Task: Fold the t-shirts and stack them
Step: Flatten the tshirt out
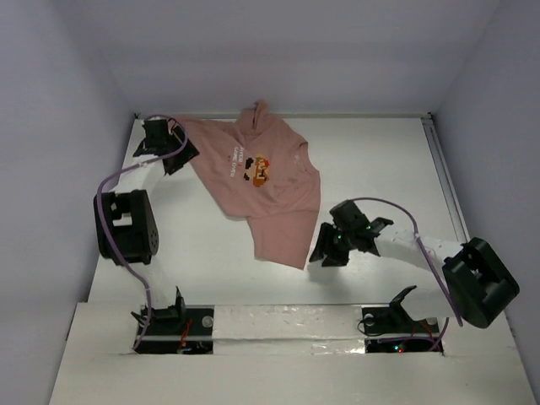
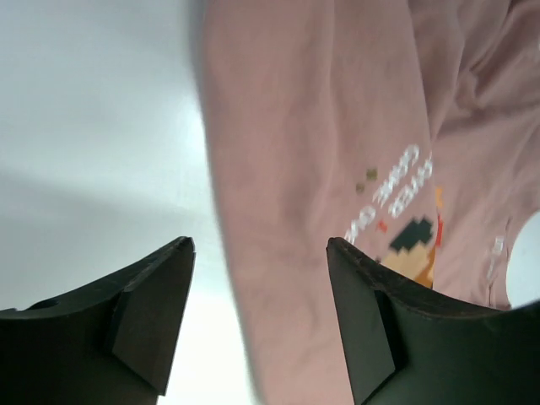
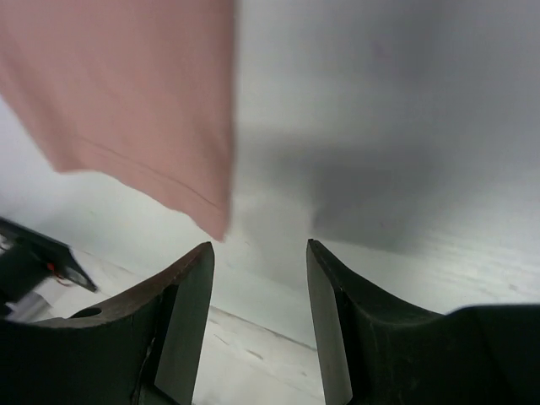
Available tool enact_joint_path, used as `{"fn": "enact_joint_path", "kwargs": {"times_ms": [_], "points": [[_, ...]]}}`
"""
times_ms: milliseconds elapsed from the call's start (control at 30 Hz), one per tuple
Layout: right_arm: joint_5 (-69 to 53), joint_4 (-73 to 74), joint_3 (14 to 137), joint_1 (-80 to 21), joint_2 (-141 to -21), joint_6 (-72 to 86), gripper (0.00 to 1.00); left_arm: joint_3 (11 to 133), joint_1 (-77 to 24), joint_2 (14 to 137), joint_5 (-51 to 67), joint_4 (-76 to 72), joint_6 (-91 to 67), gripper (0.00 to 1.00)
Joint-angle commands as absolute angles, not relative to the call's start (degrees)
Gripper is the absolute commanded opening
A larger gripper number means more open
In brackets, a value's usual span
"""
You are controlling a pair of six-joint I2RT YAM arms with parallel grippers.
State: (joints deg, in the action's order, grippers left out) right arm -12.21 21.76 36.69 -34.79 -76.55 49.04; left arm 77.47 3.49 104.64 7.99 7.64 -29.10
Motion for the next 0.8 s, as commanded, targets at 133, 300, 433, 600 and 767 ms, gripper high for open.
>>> {"fn": "enact_joint_path", "kwargs": {"times_ms": [133,300,433,600,767], "points": [[-12.22,15.39,30.14,-41.99,-79.27,60.82,0.49,60.49,1.14,89.39,9.76,0.97,-30.76,0.57],[-8.36,12.92,31.99,-44.21,-84.89,64.24,0.45,55.29,-1.14,83.42,10.28,0.36,-31.11,0.55],[-4.14,14.5,33.22,-44.21,-87.01,67.23,0.4,53.97,-1.67,81.74,10.46,0.97,-30.76,0.54],[1.74,19.33,33.22,-44.21,-84.12,70.21,0.41,53.88,-2.2,80.51,11.16,0.62,-30.67,0.53],[2.72,21.09,31.99,-44.21,-82.8,71.63,0.42,53.7,-2.2,79.81,11.07,0.62,-30.59,0.52]]}}
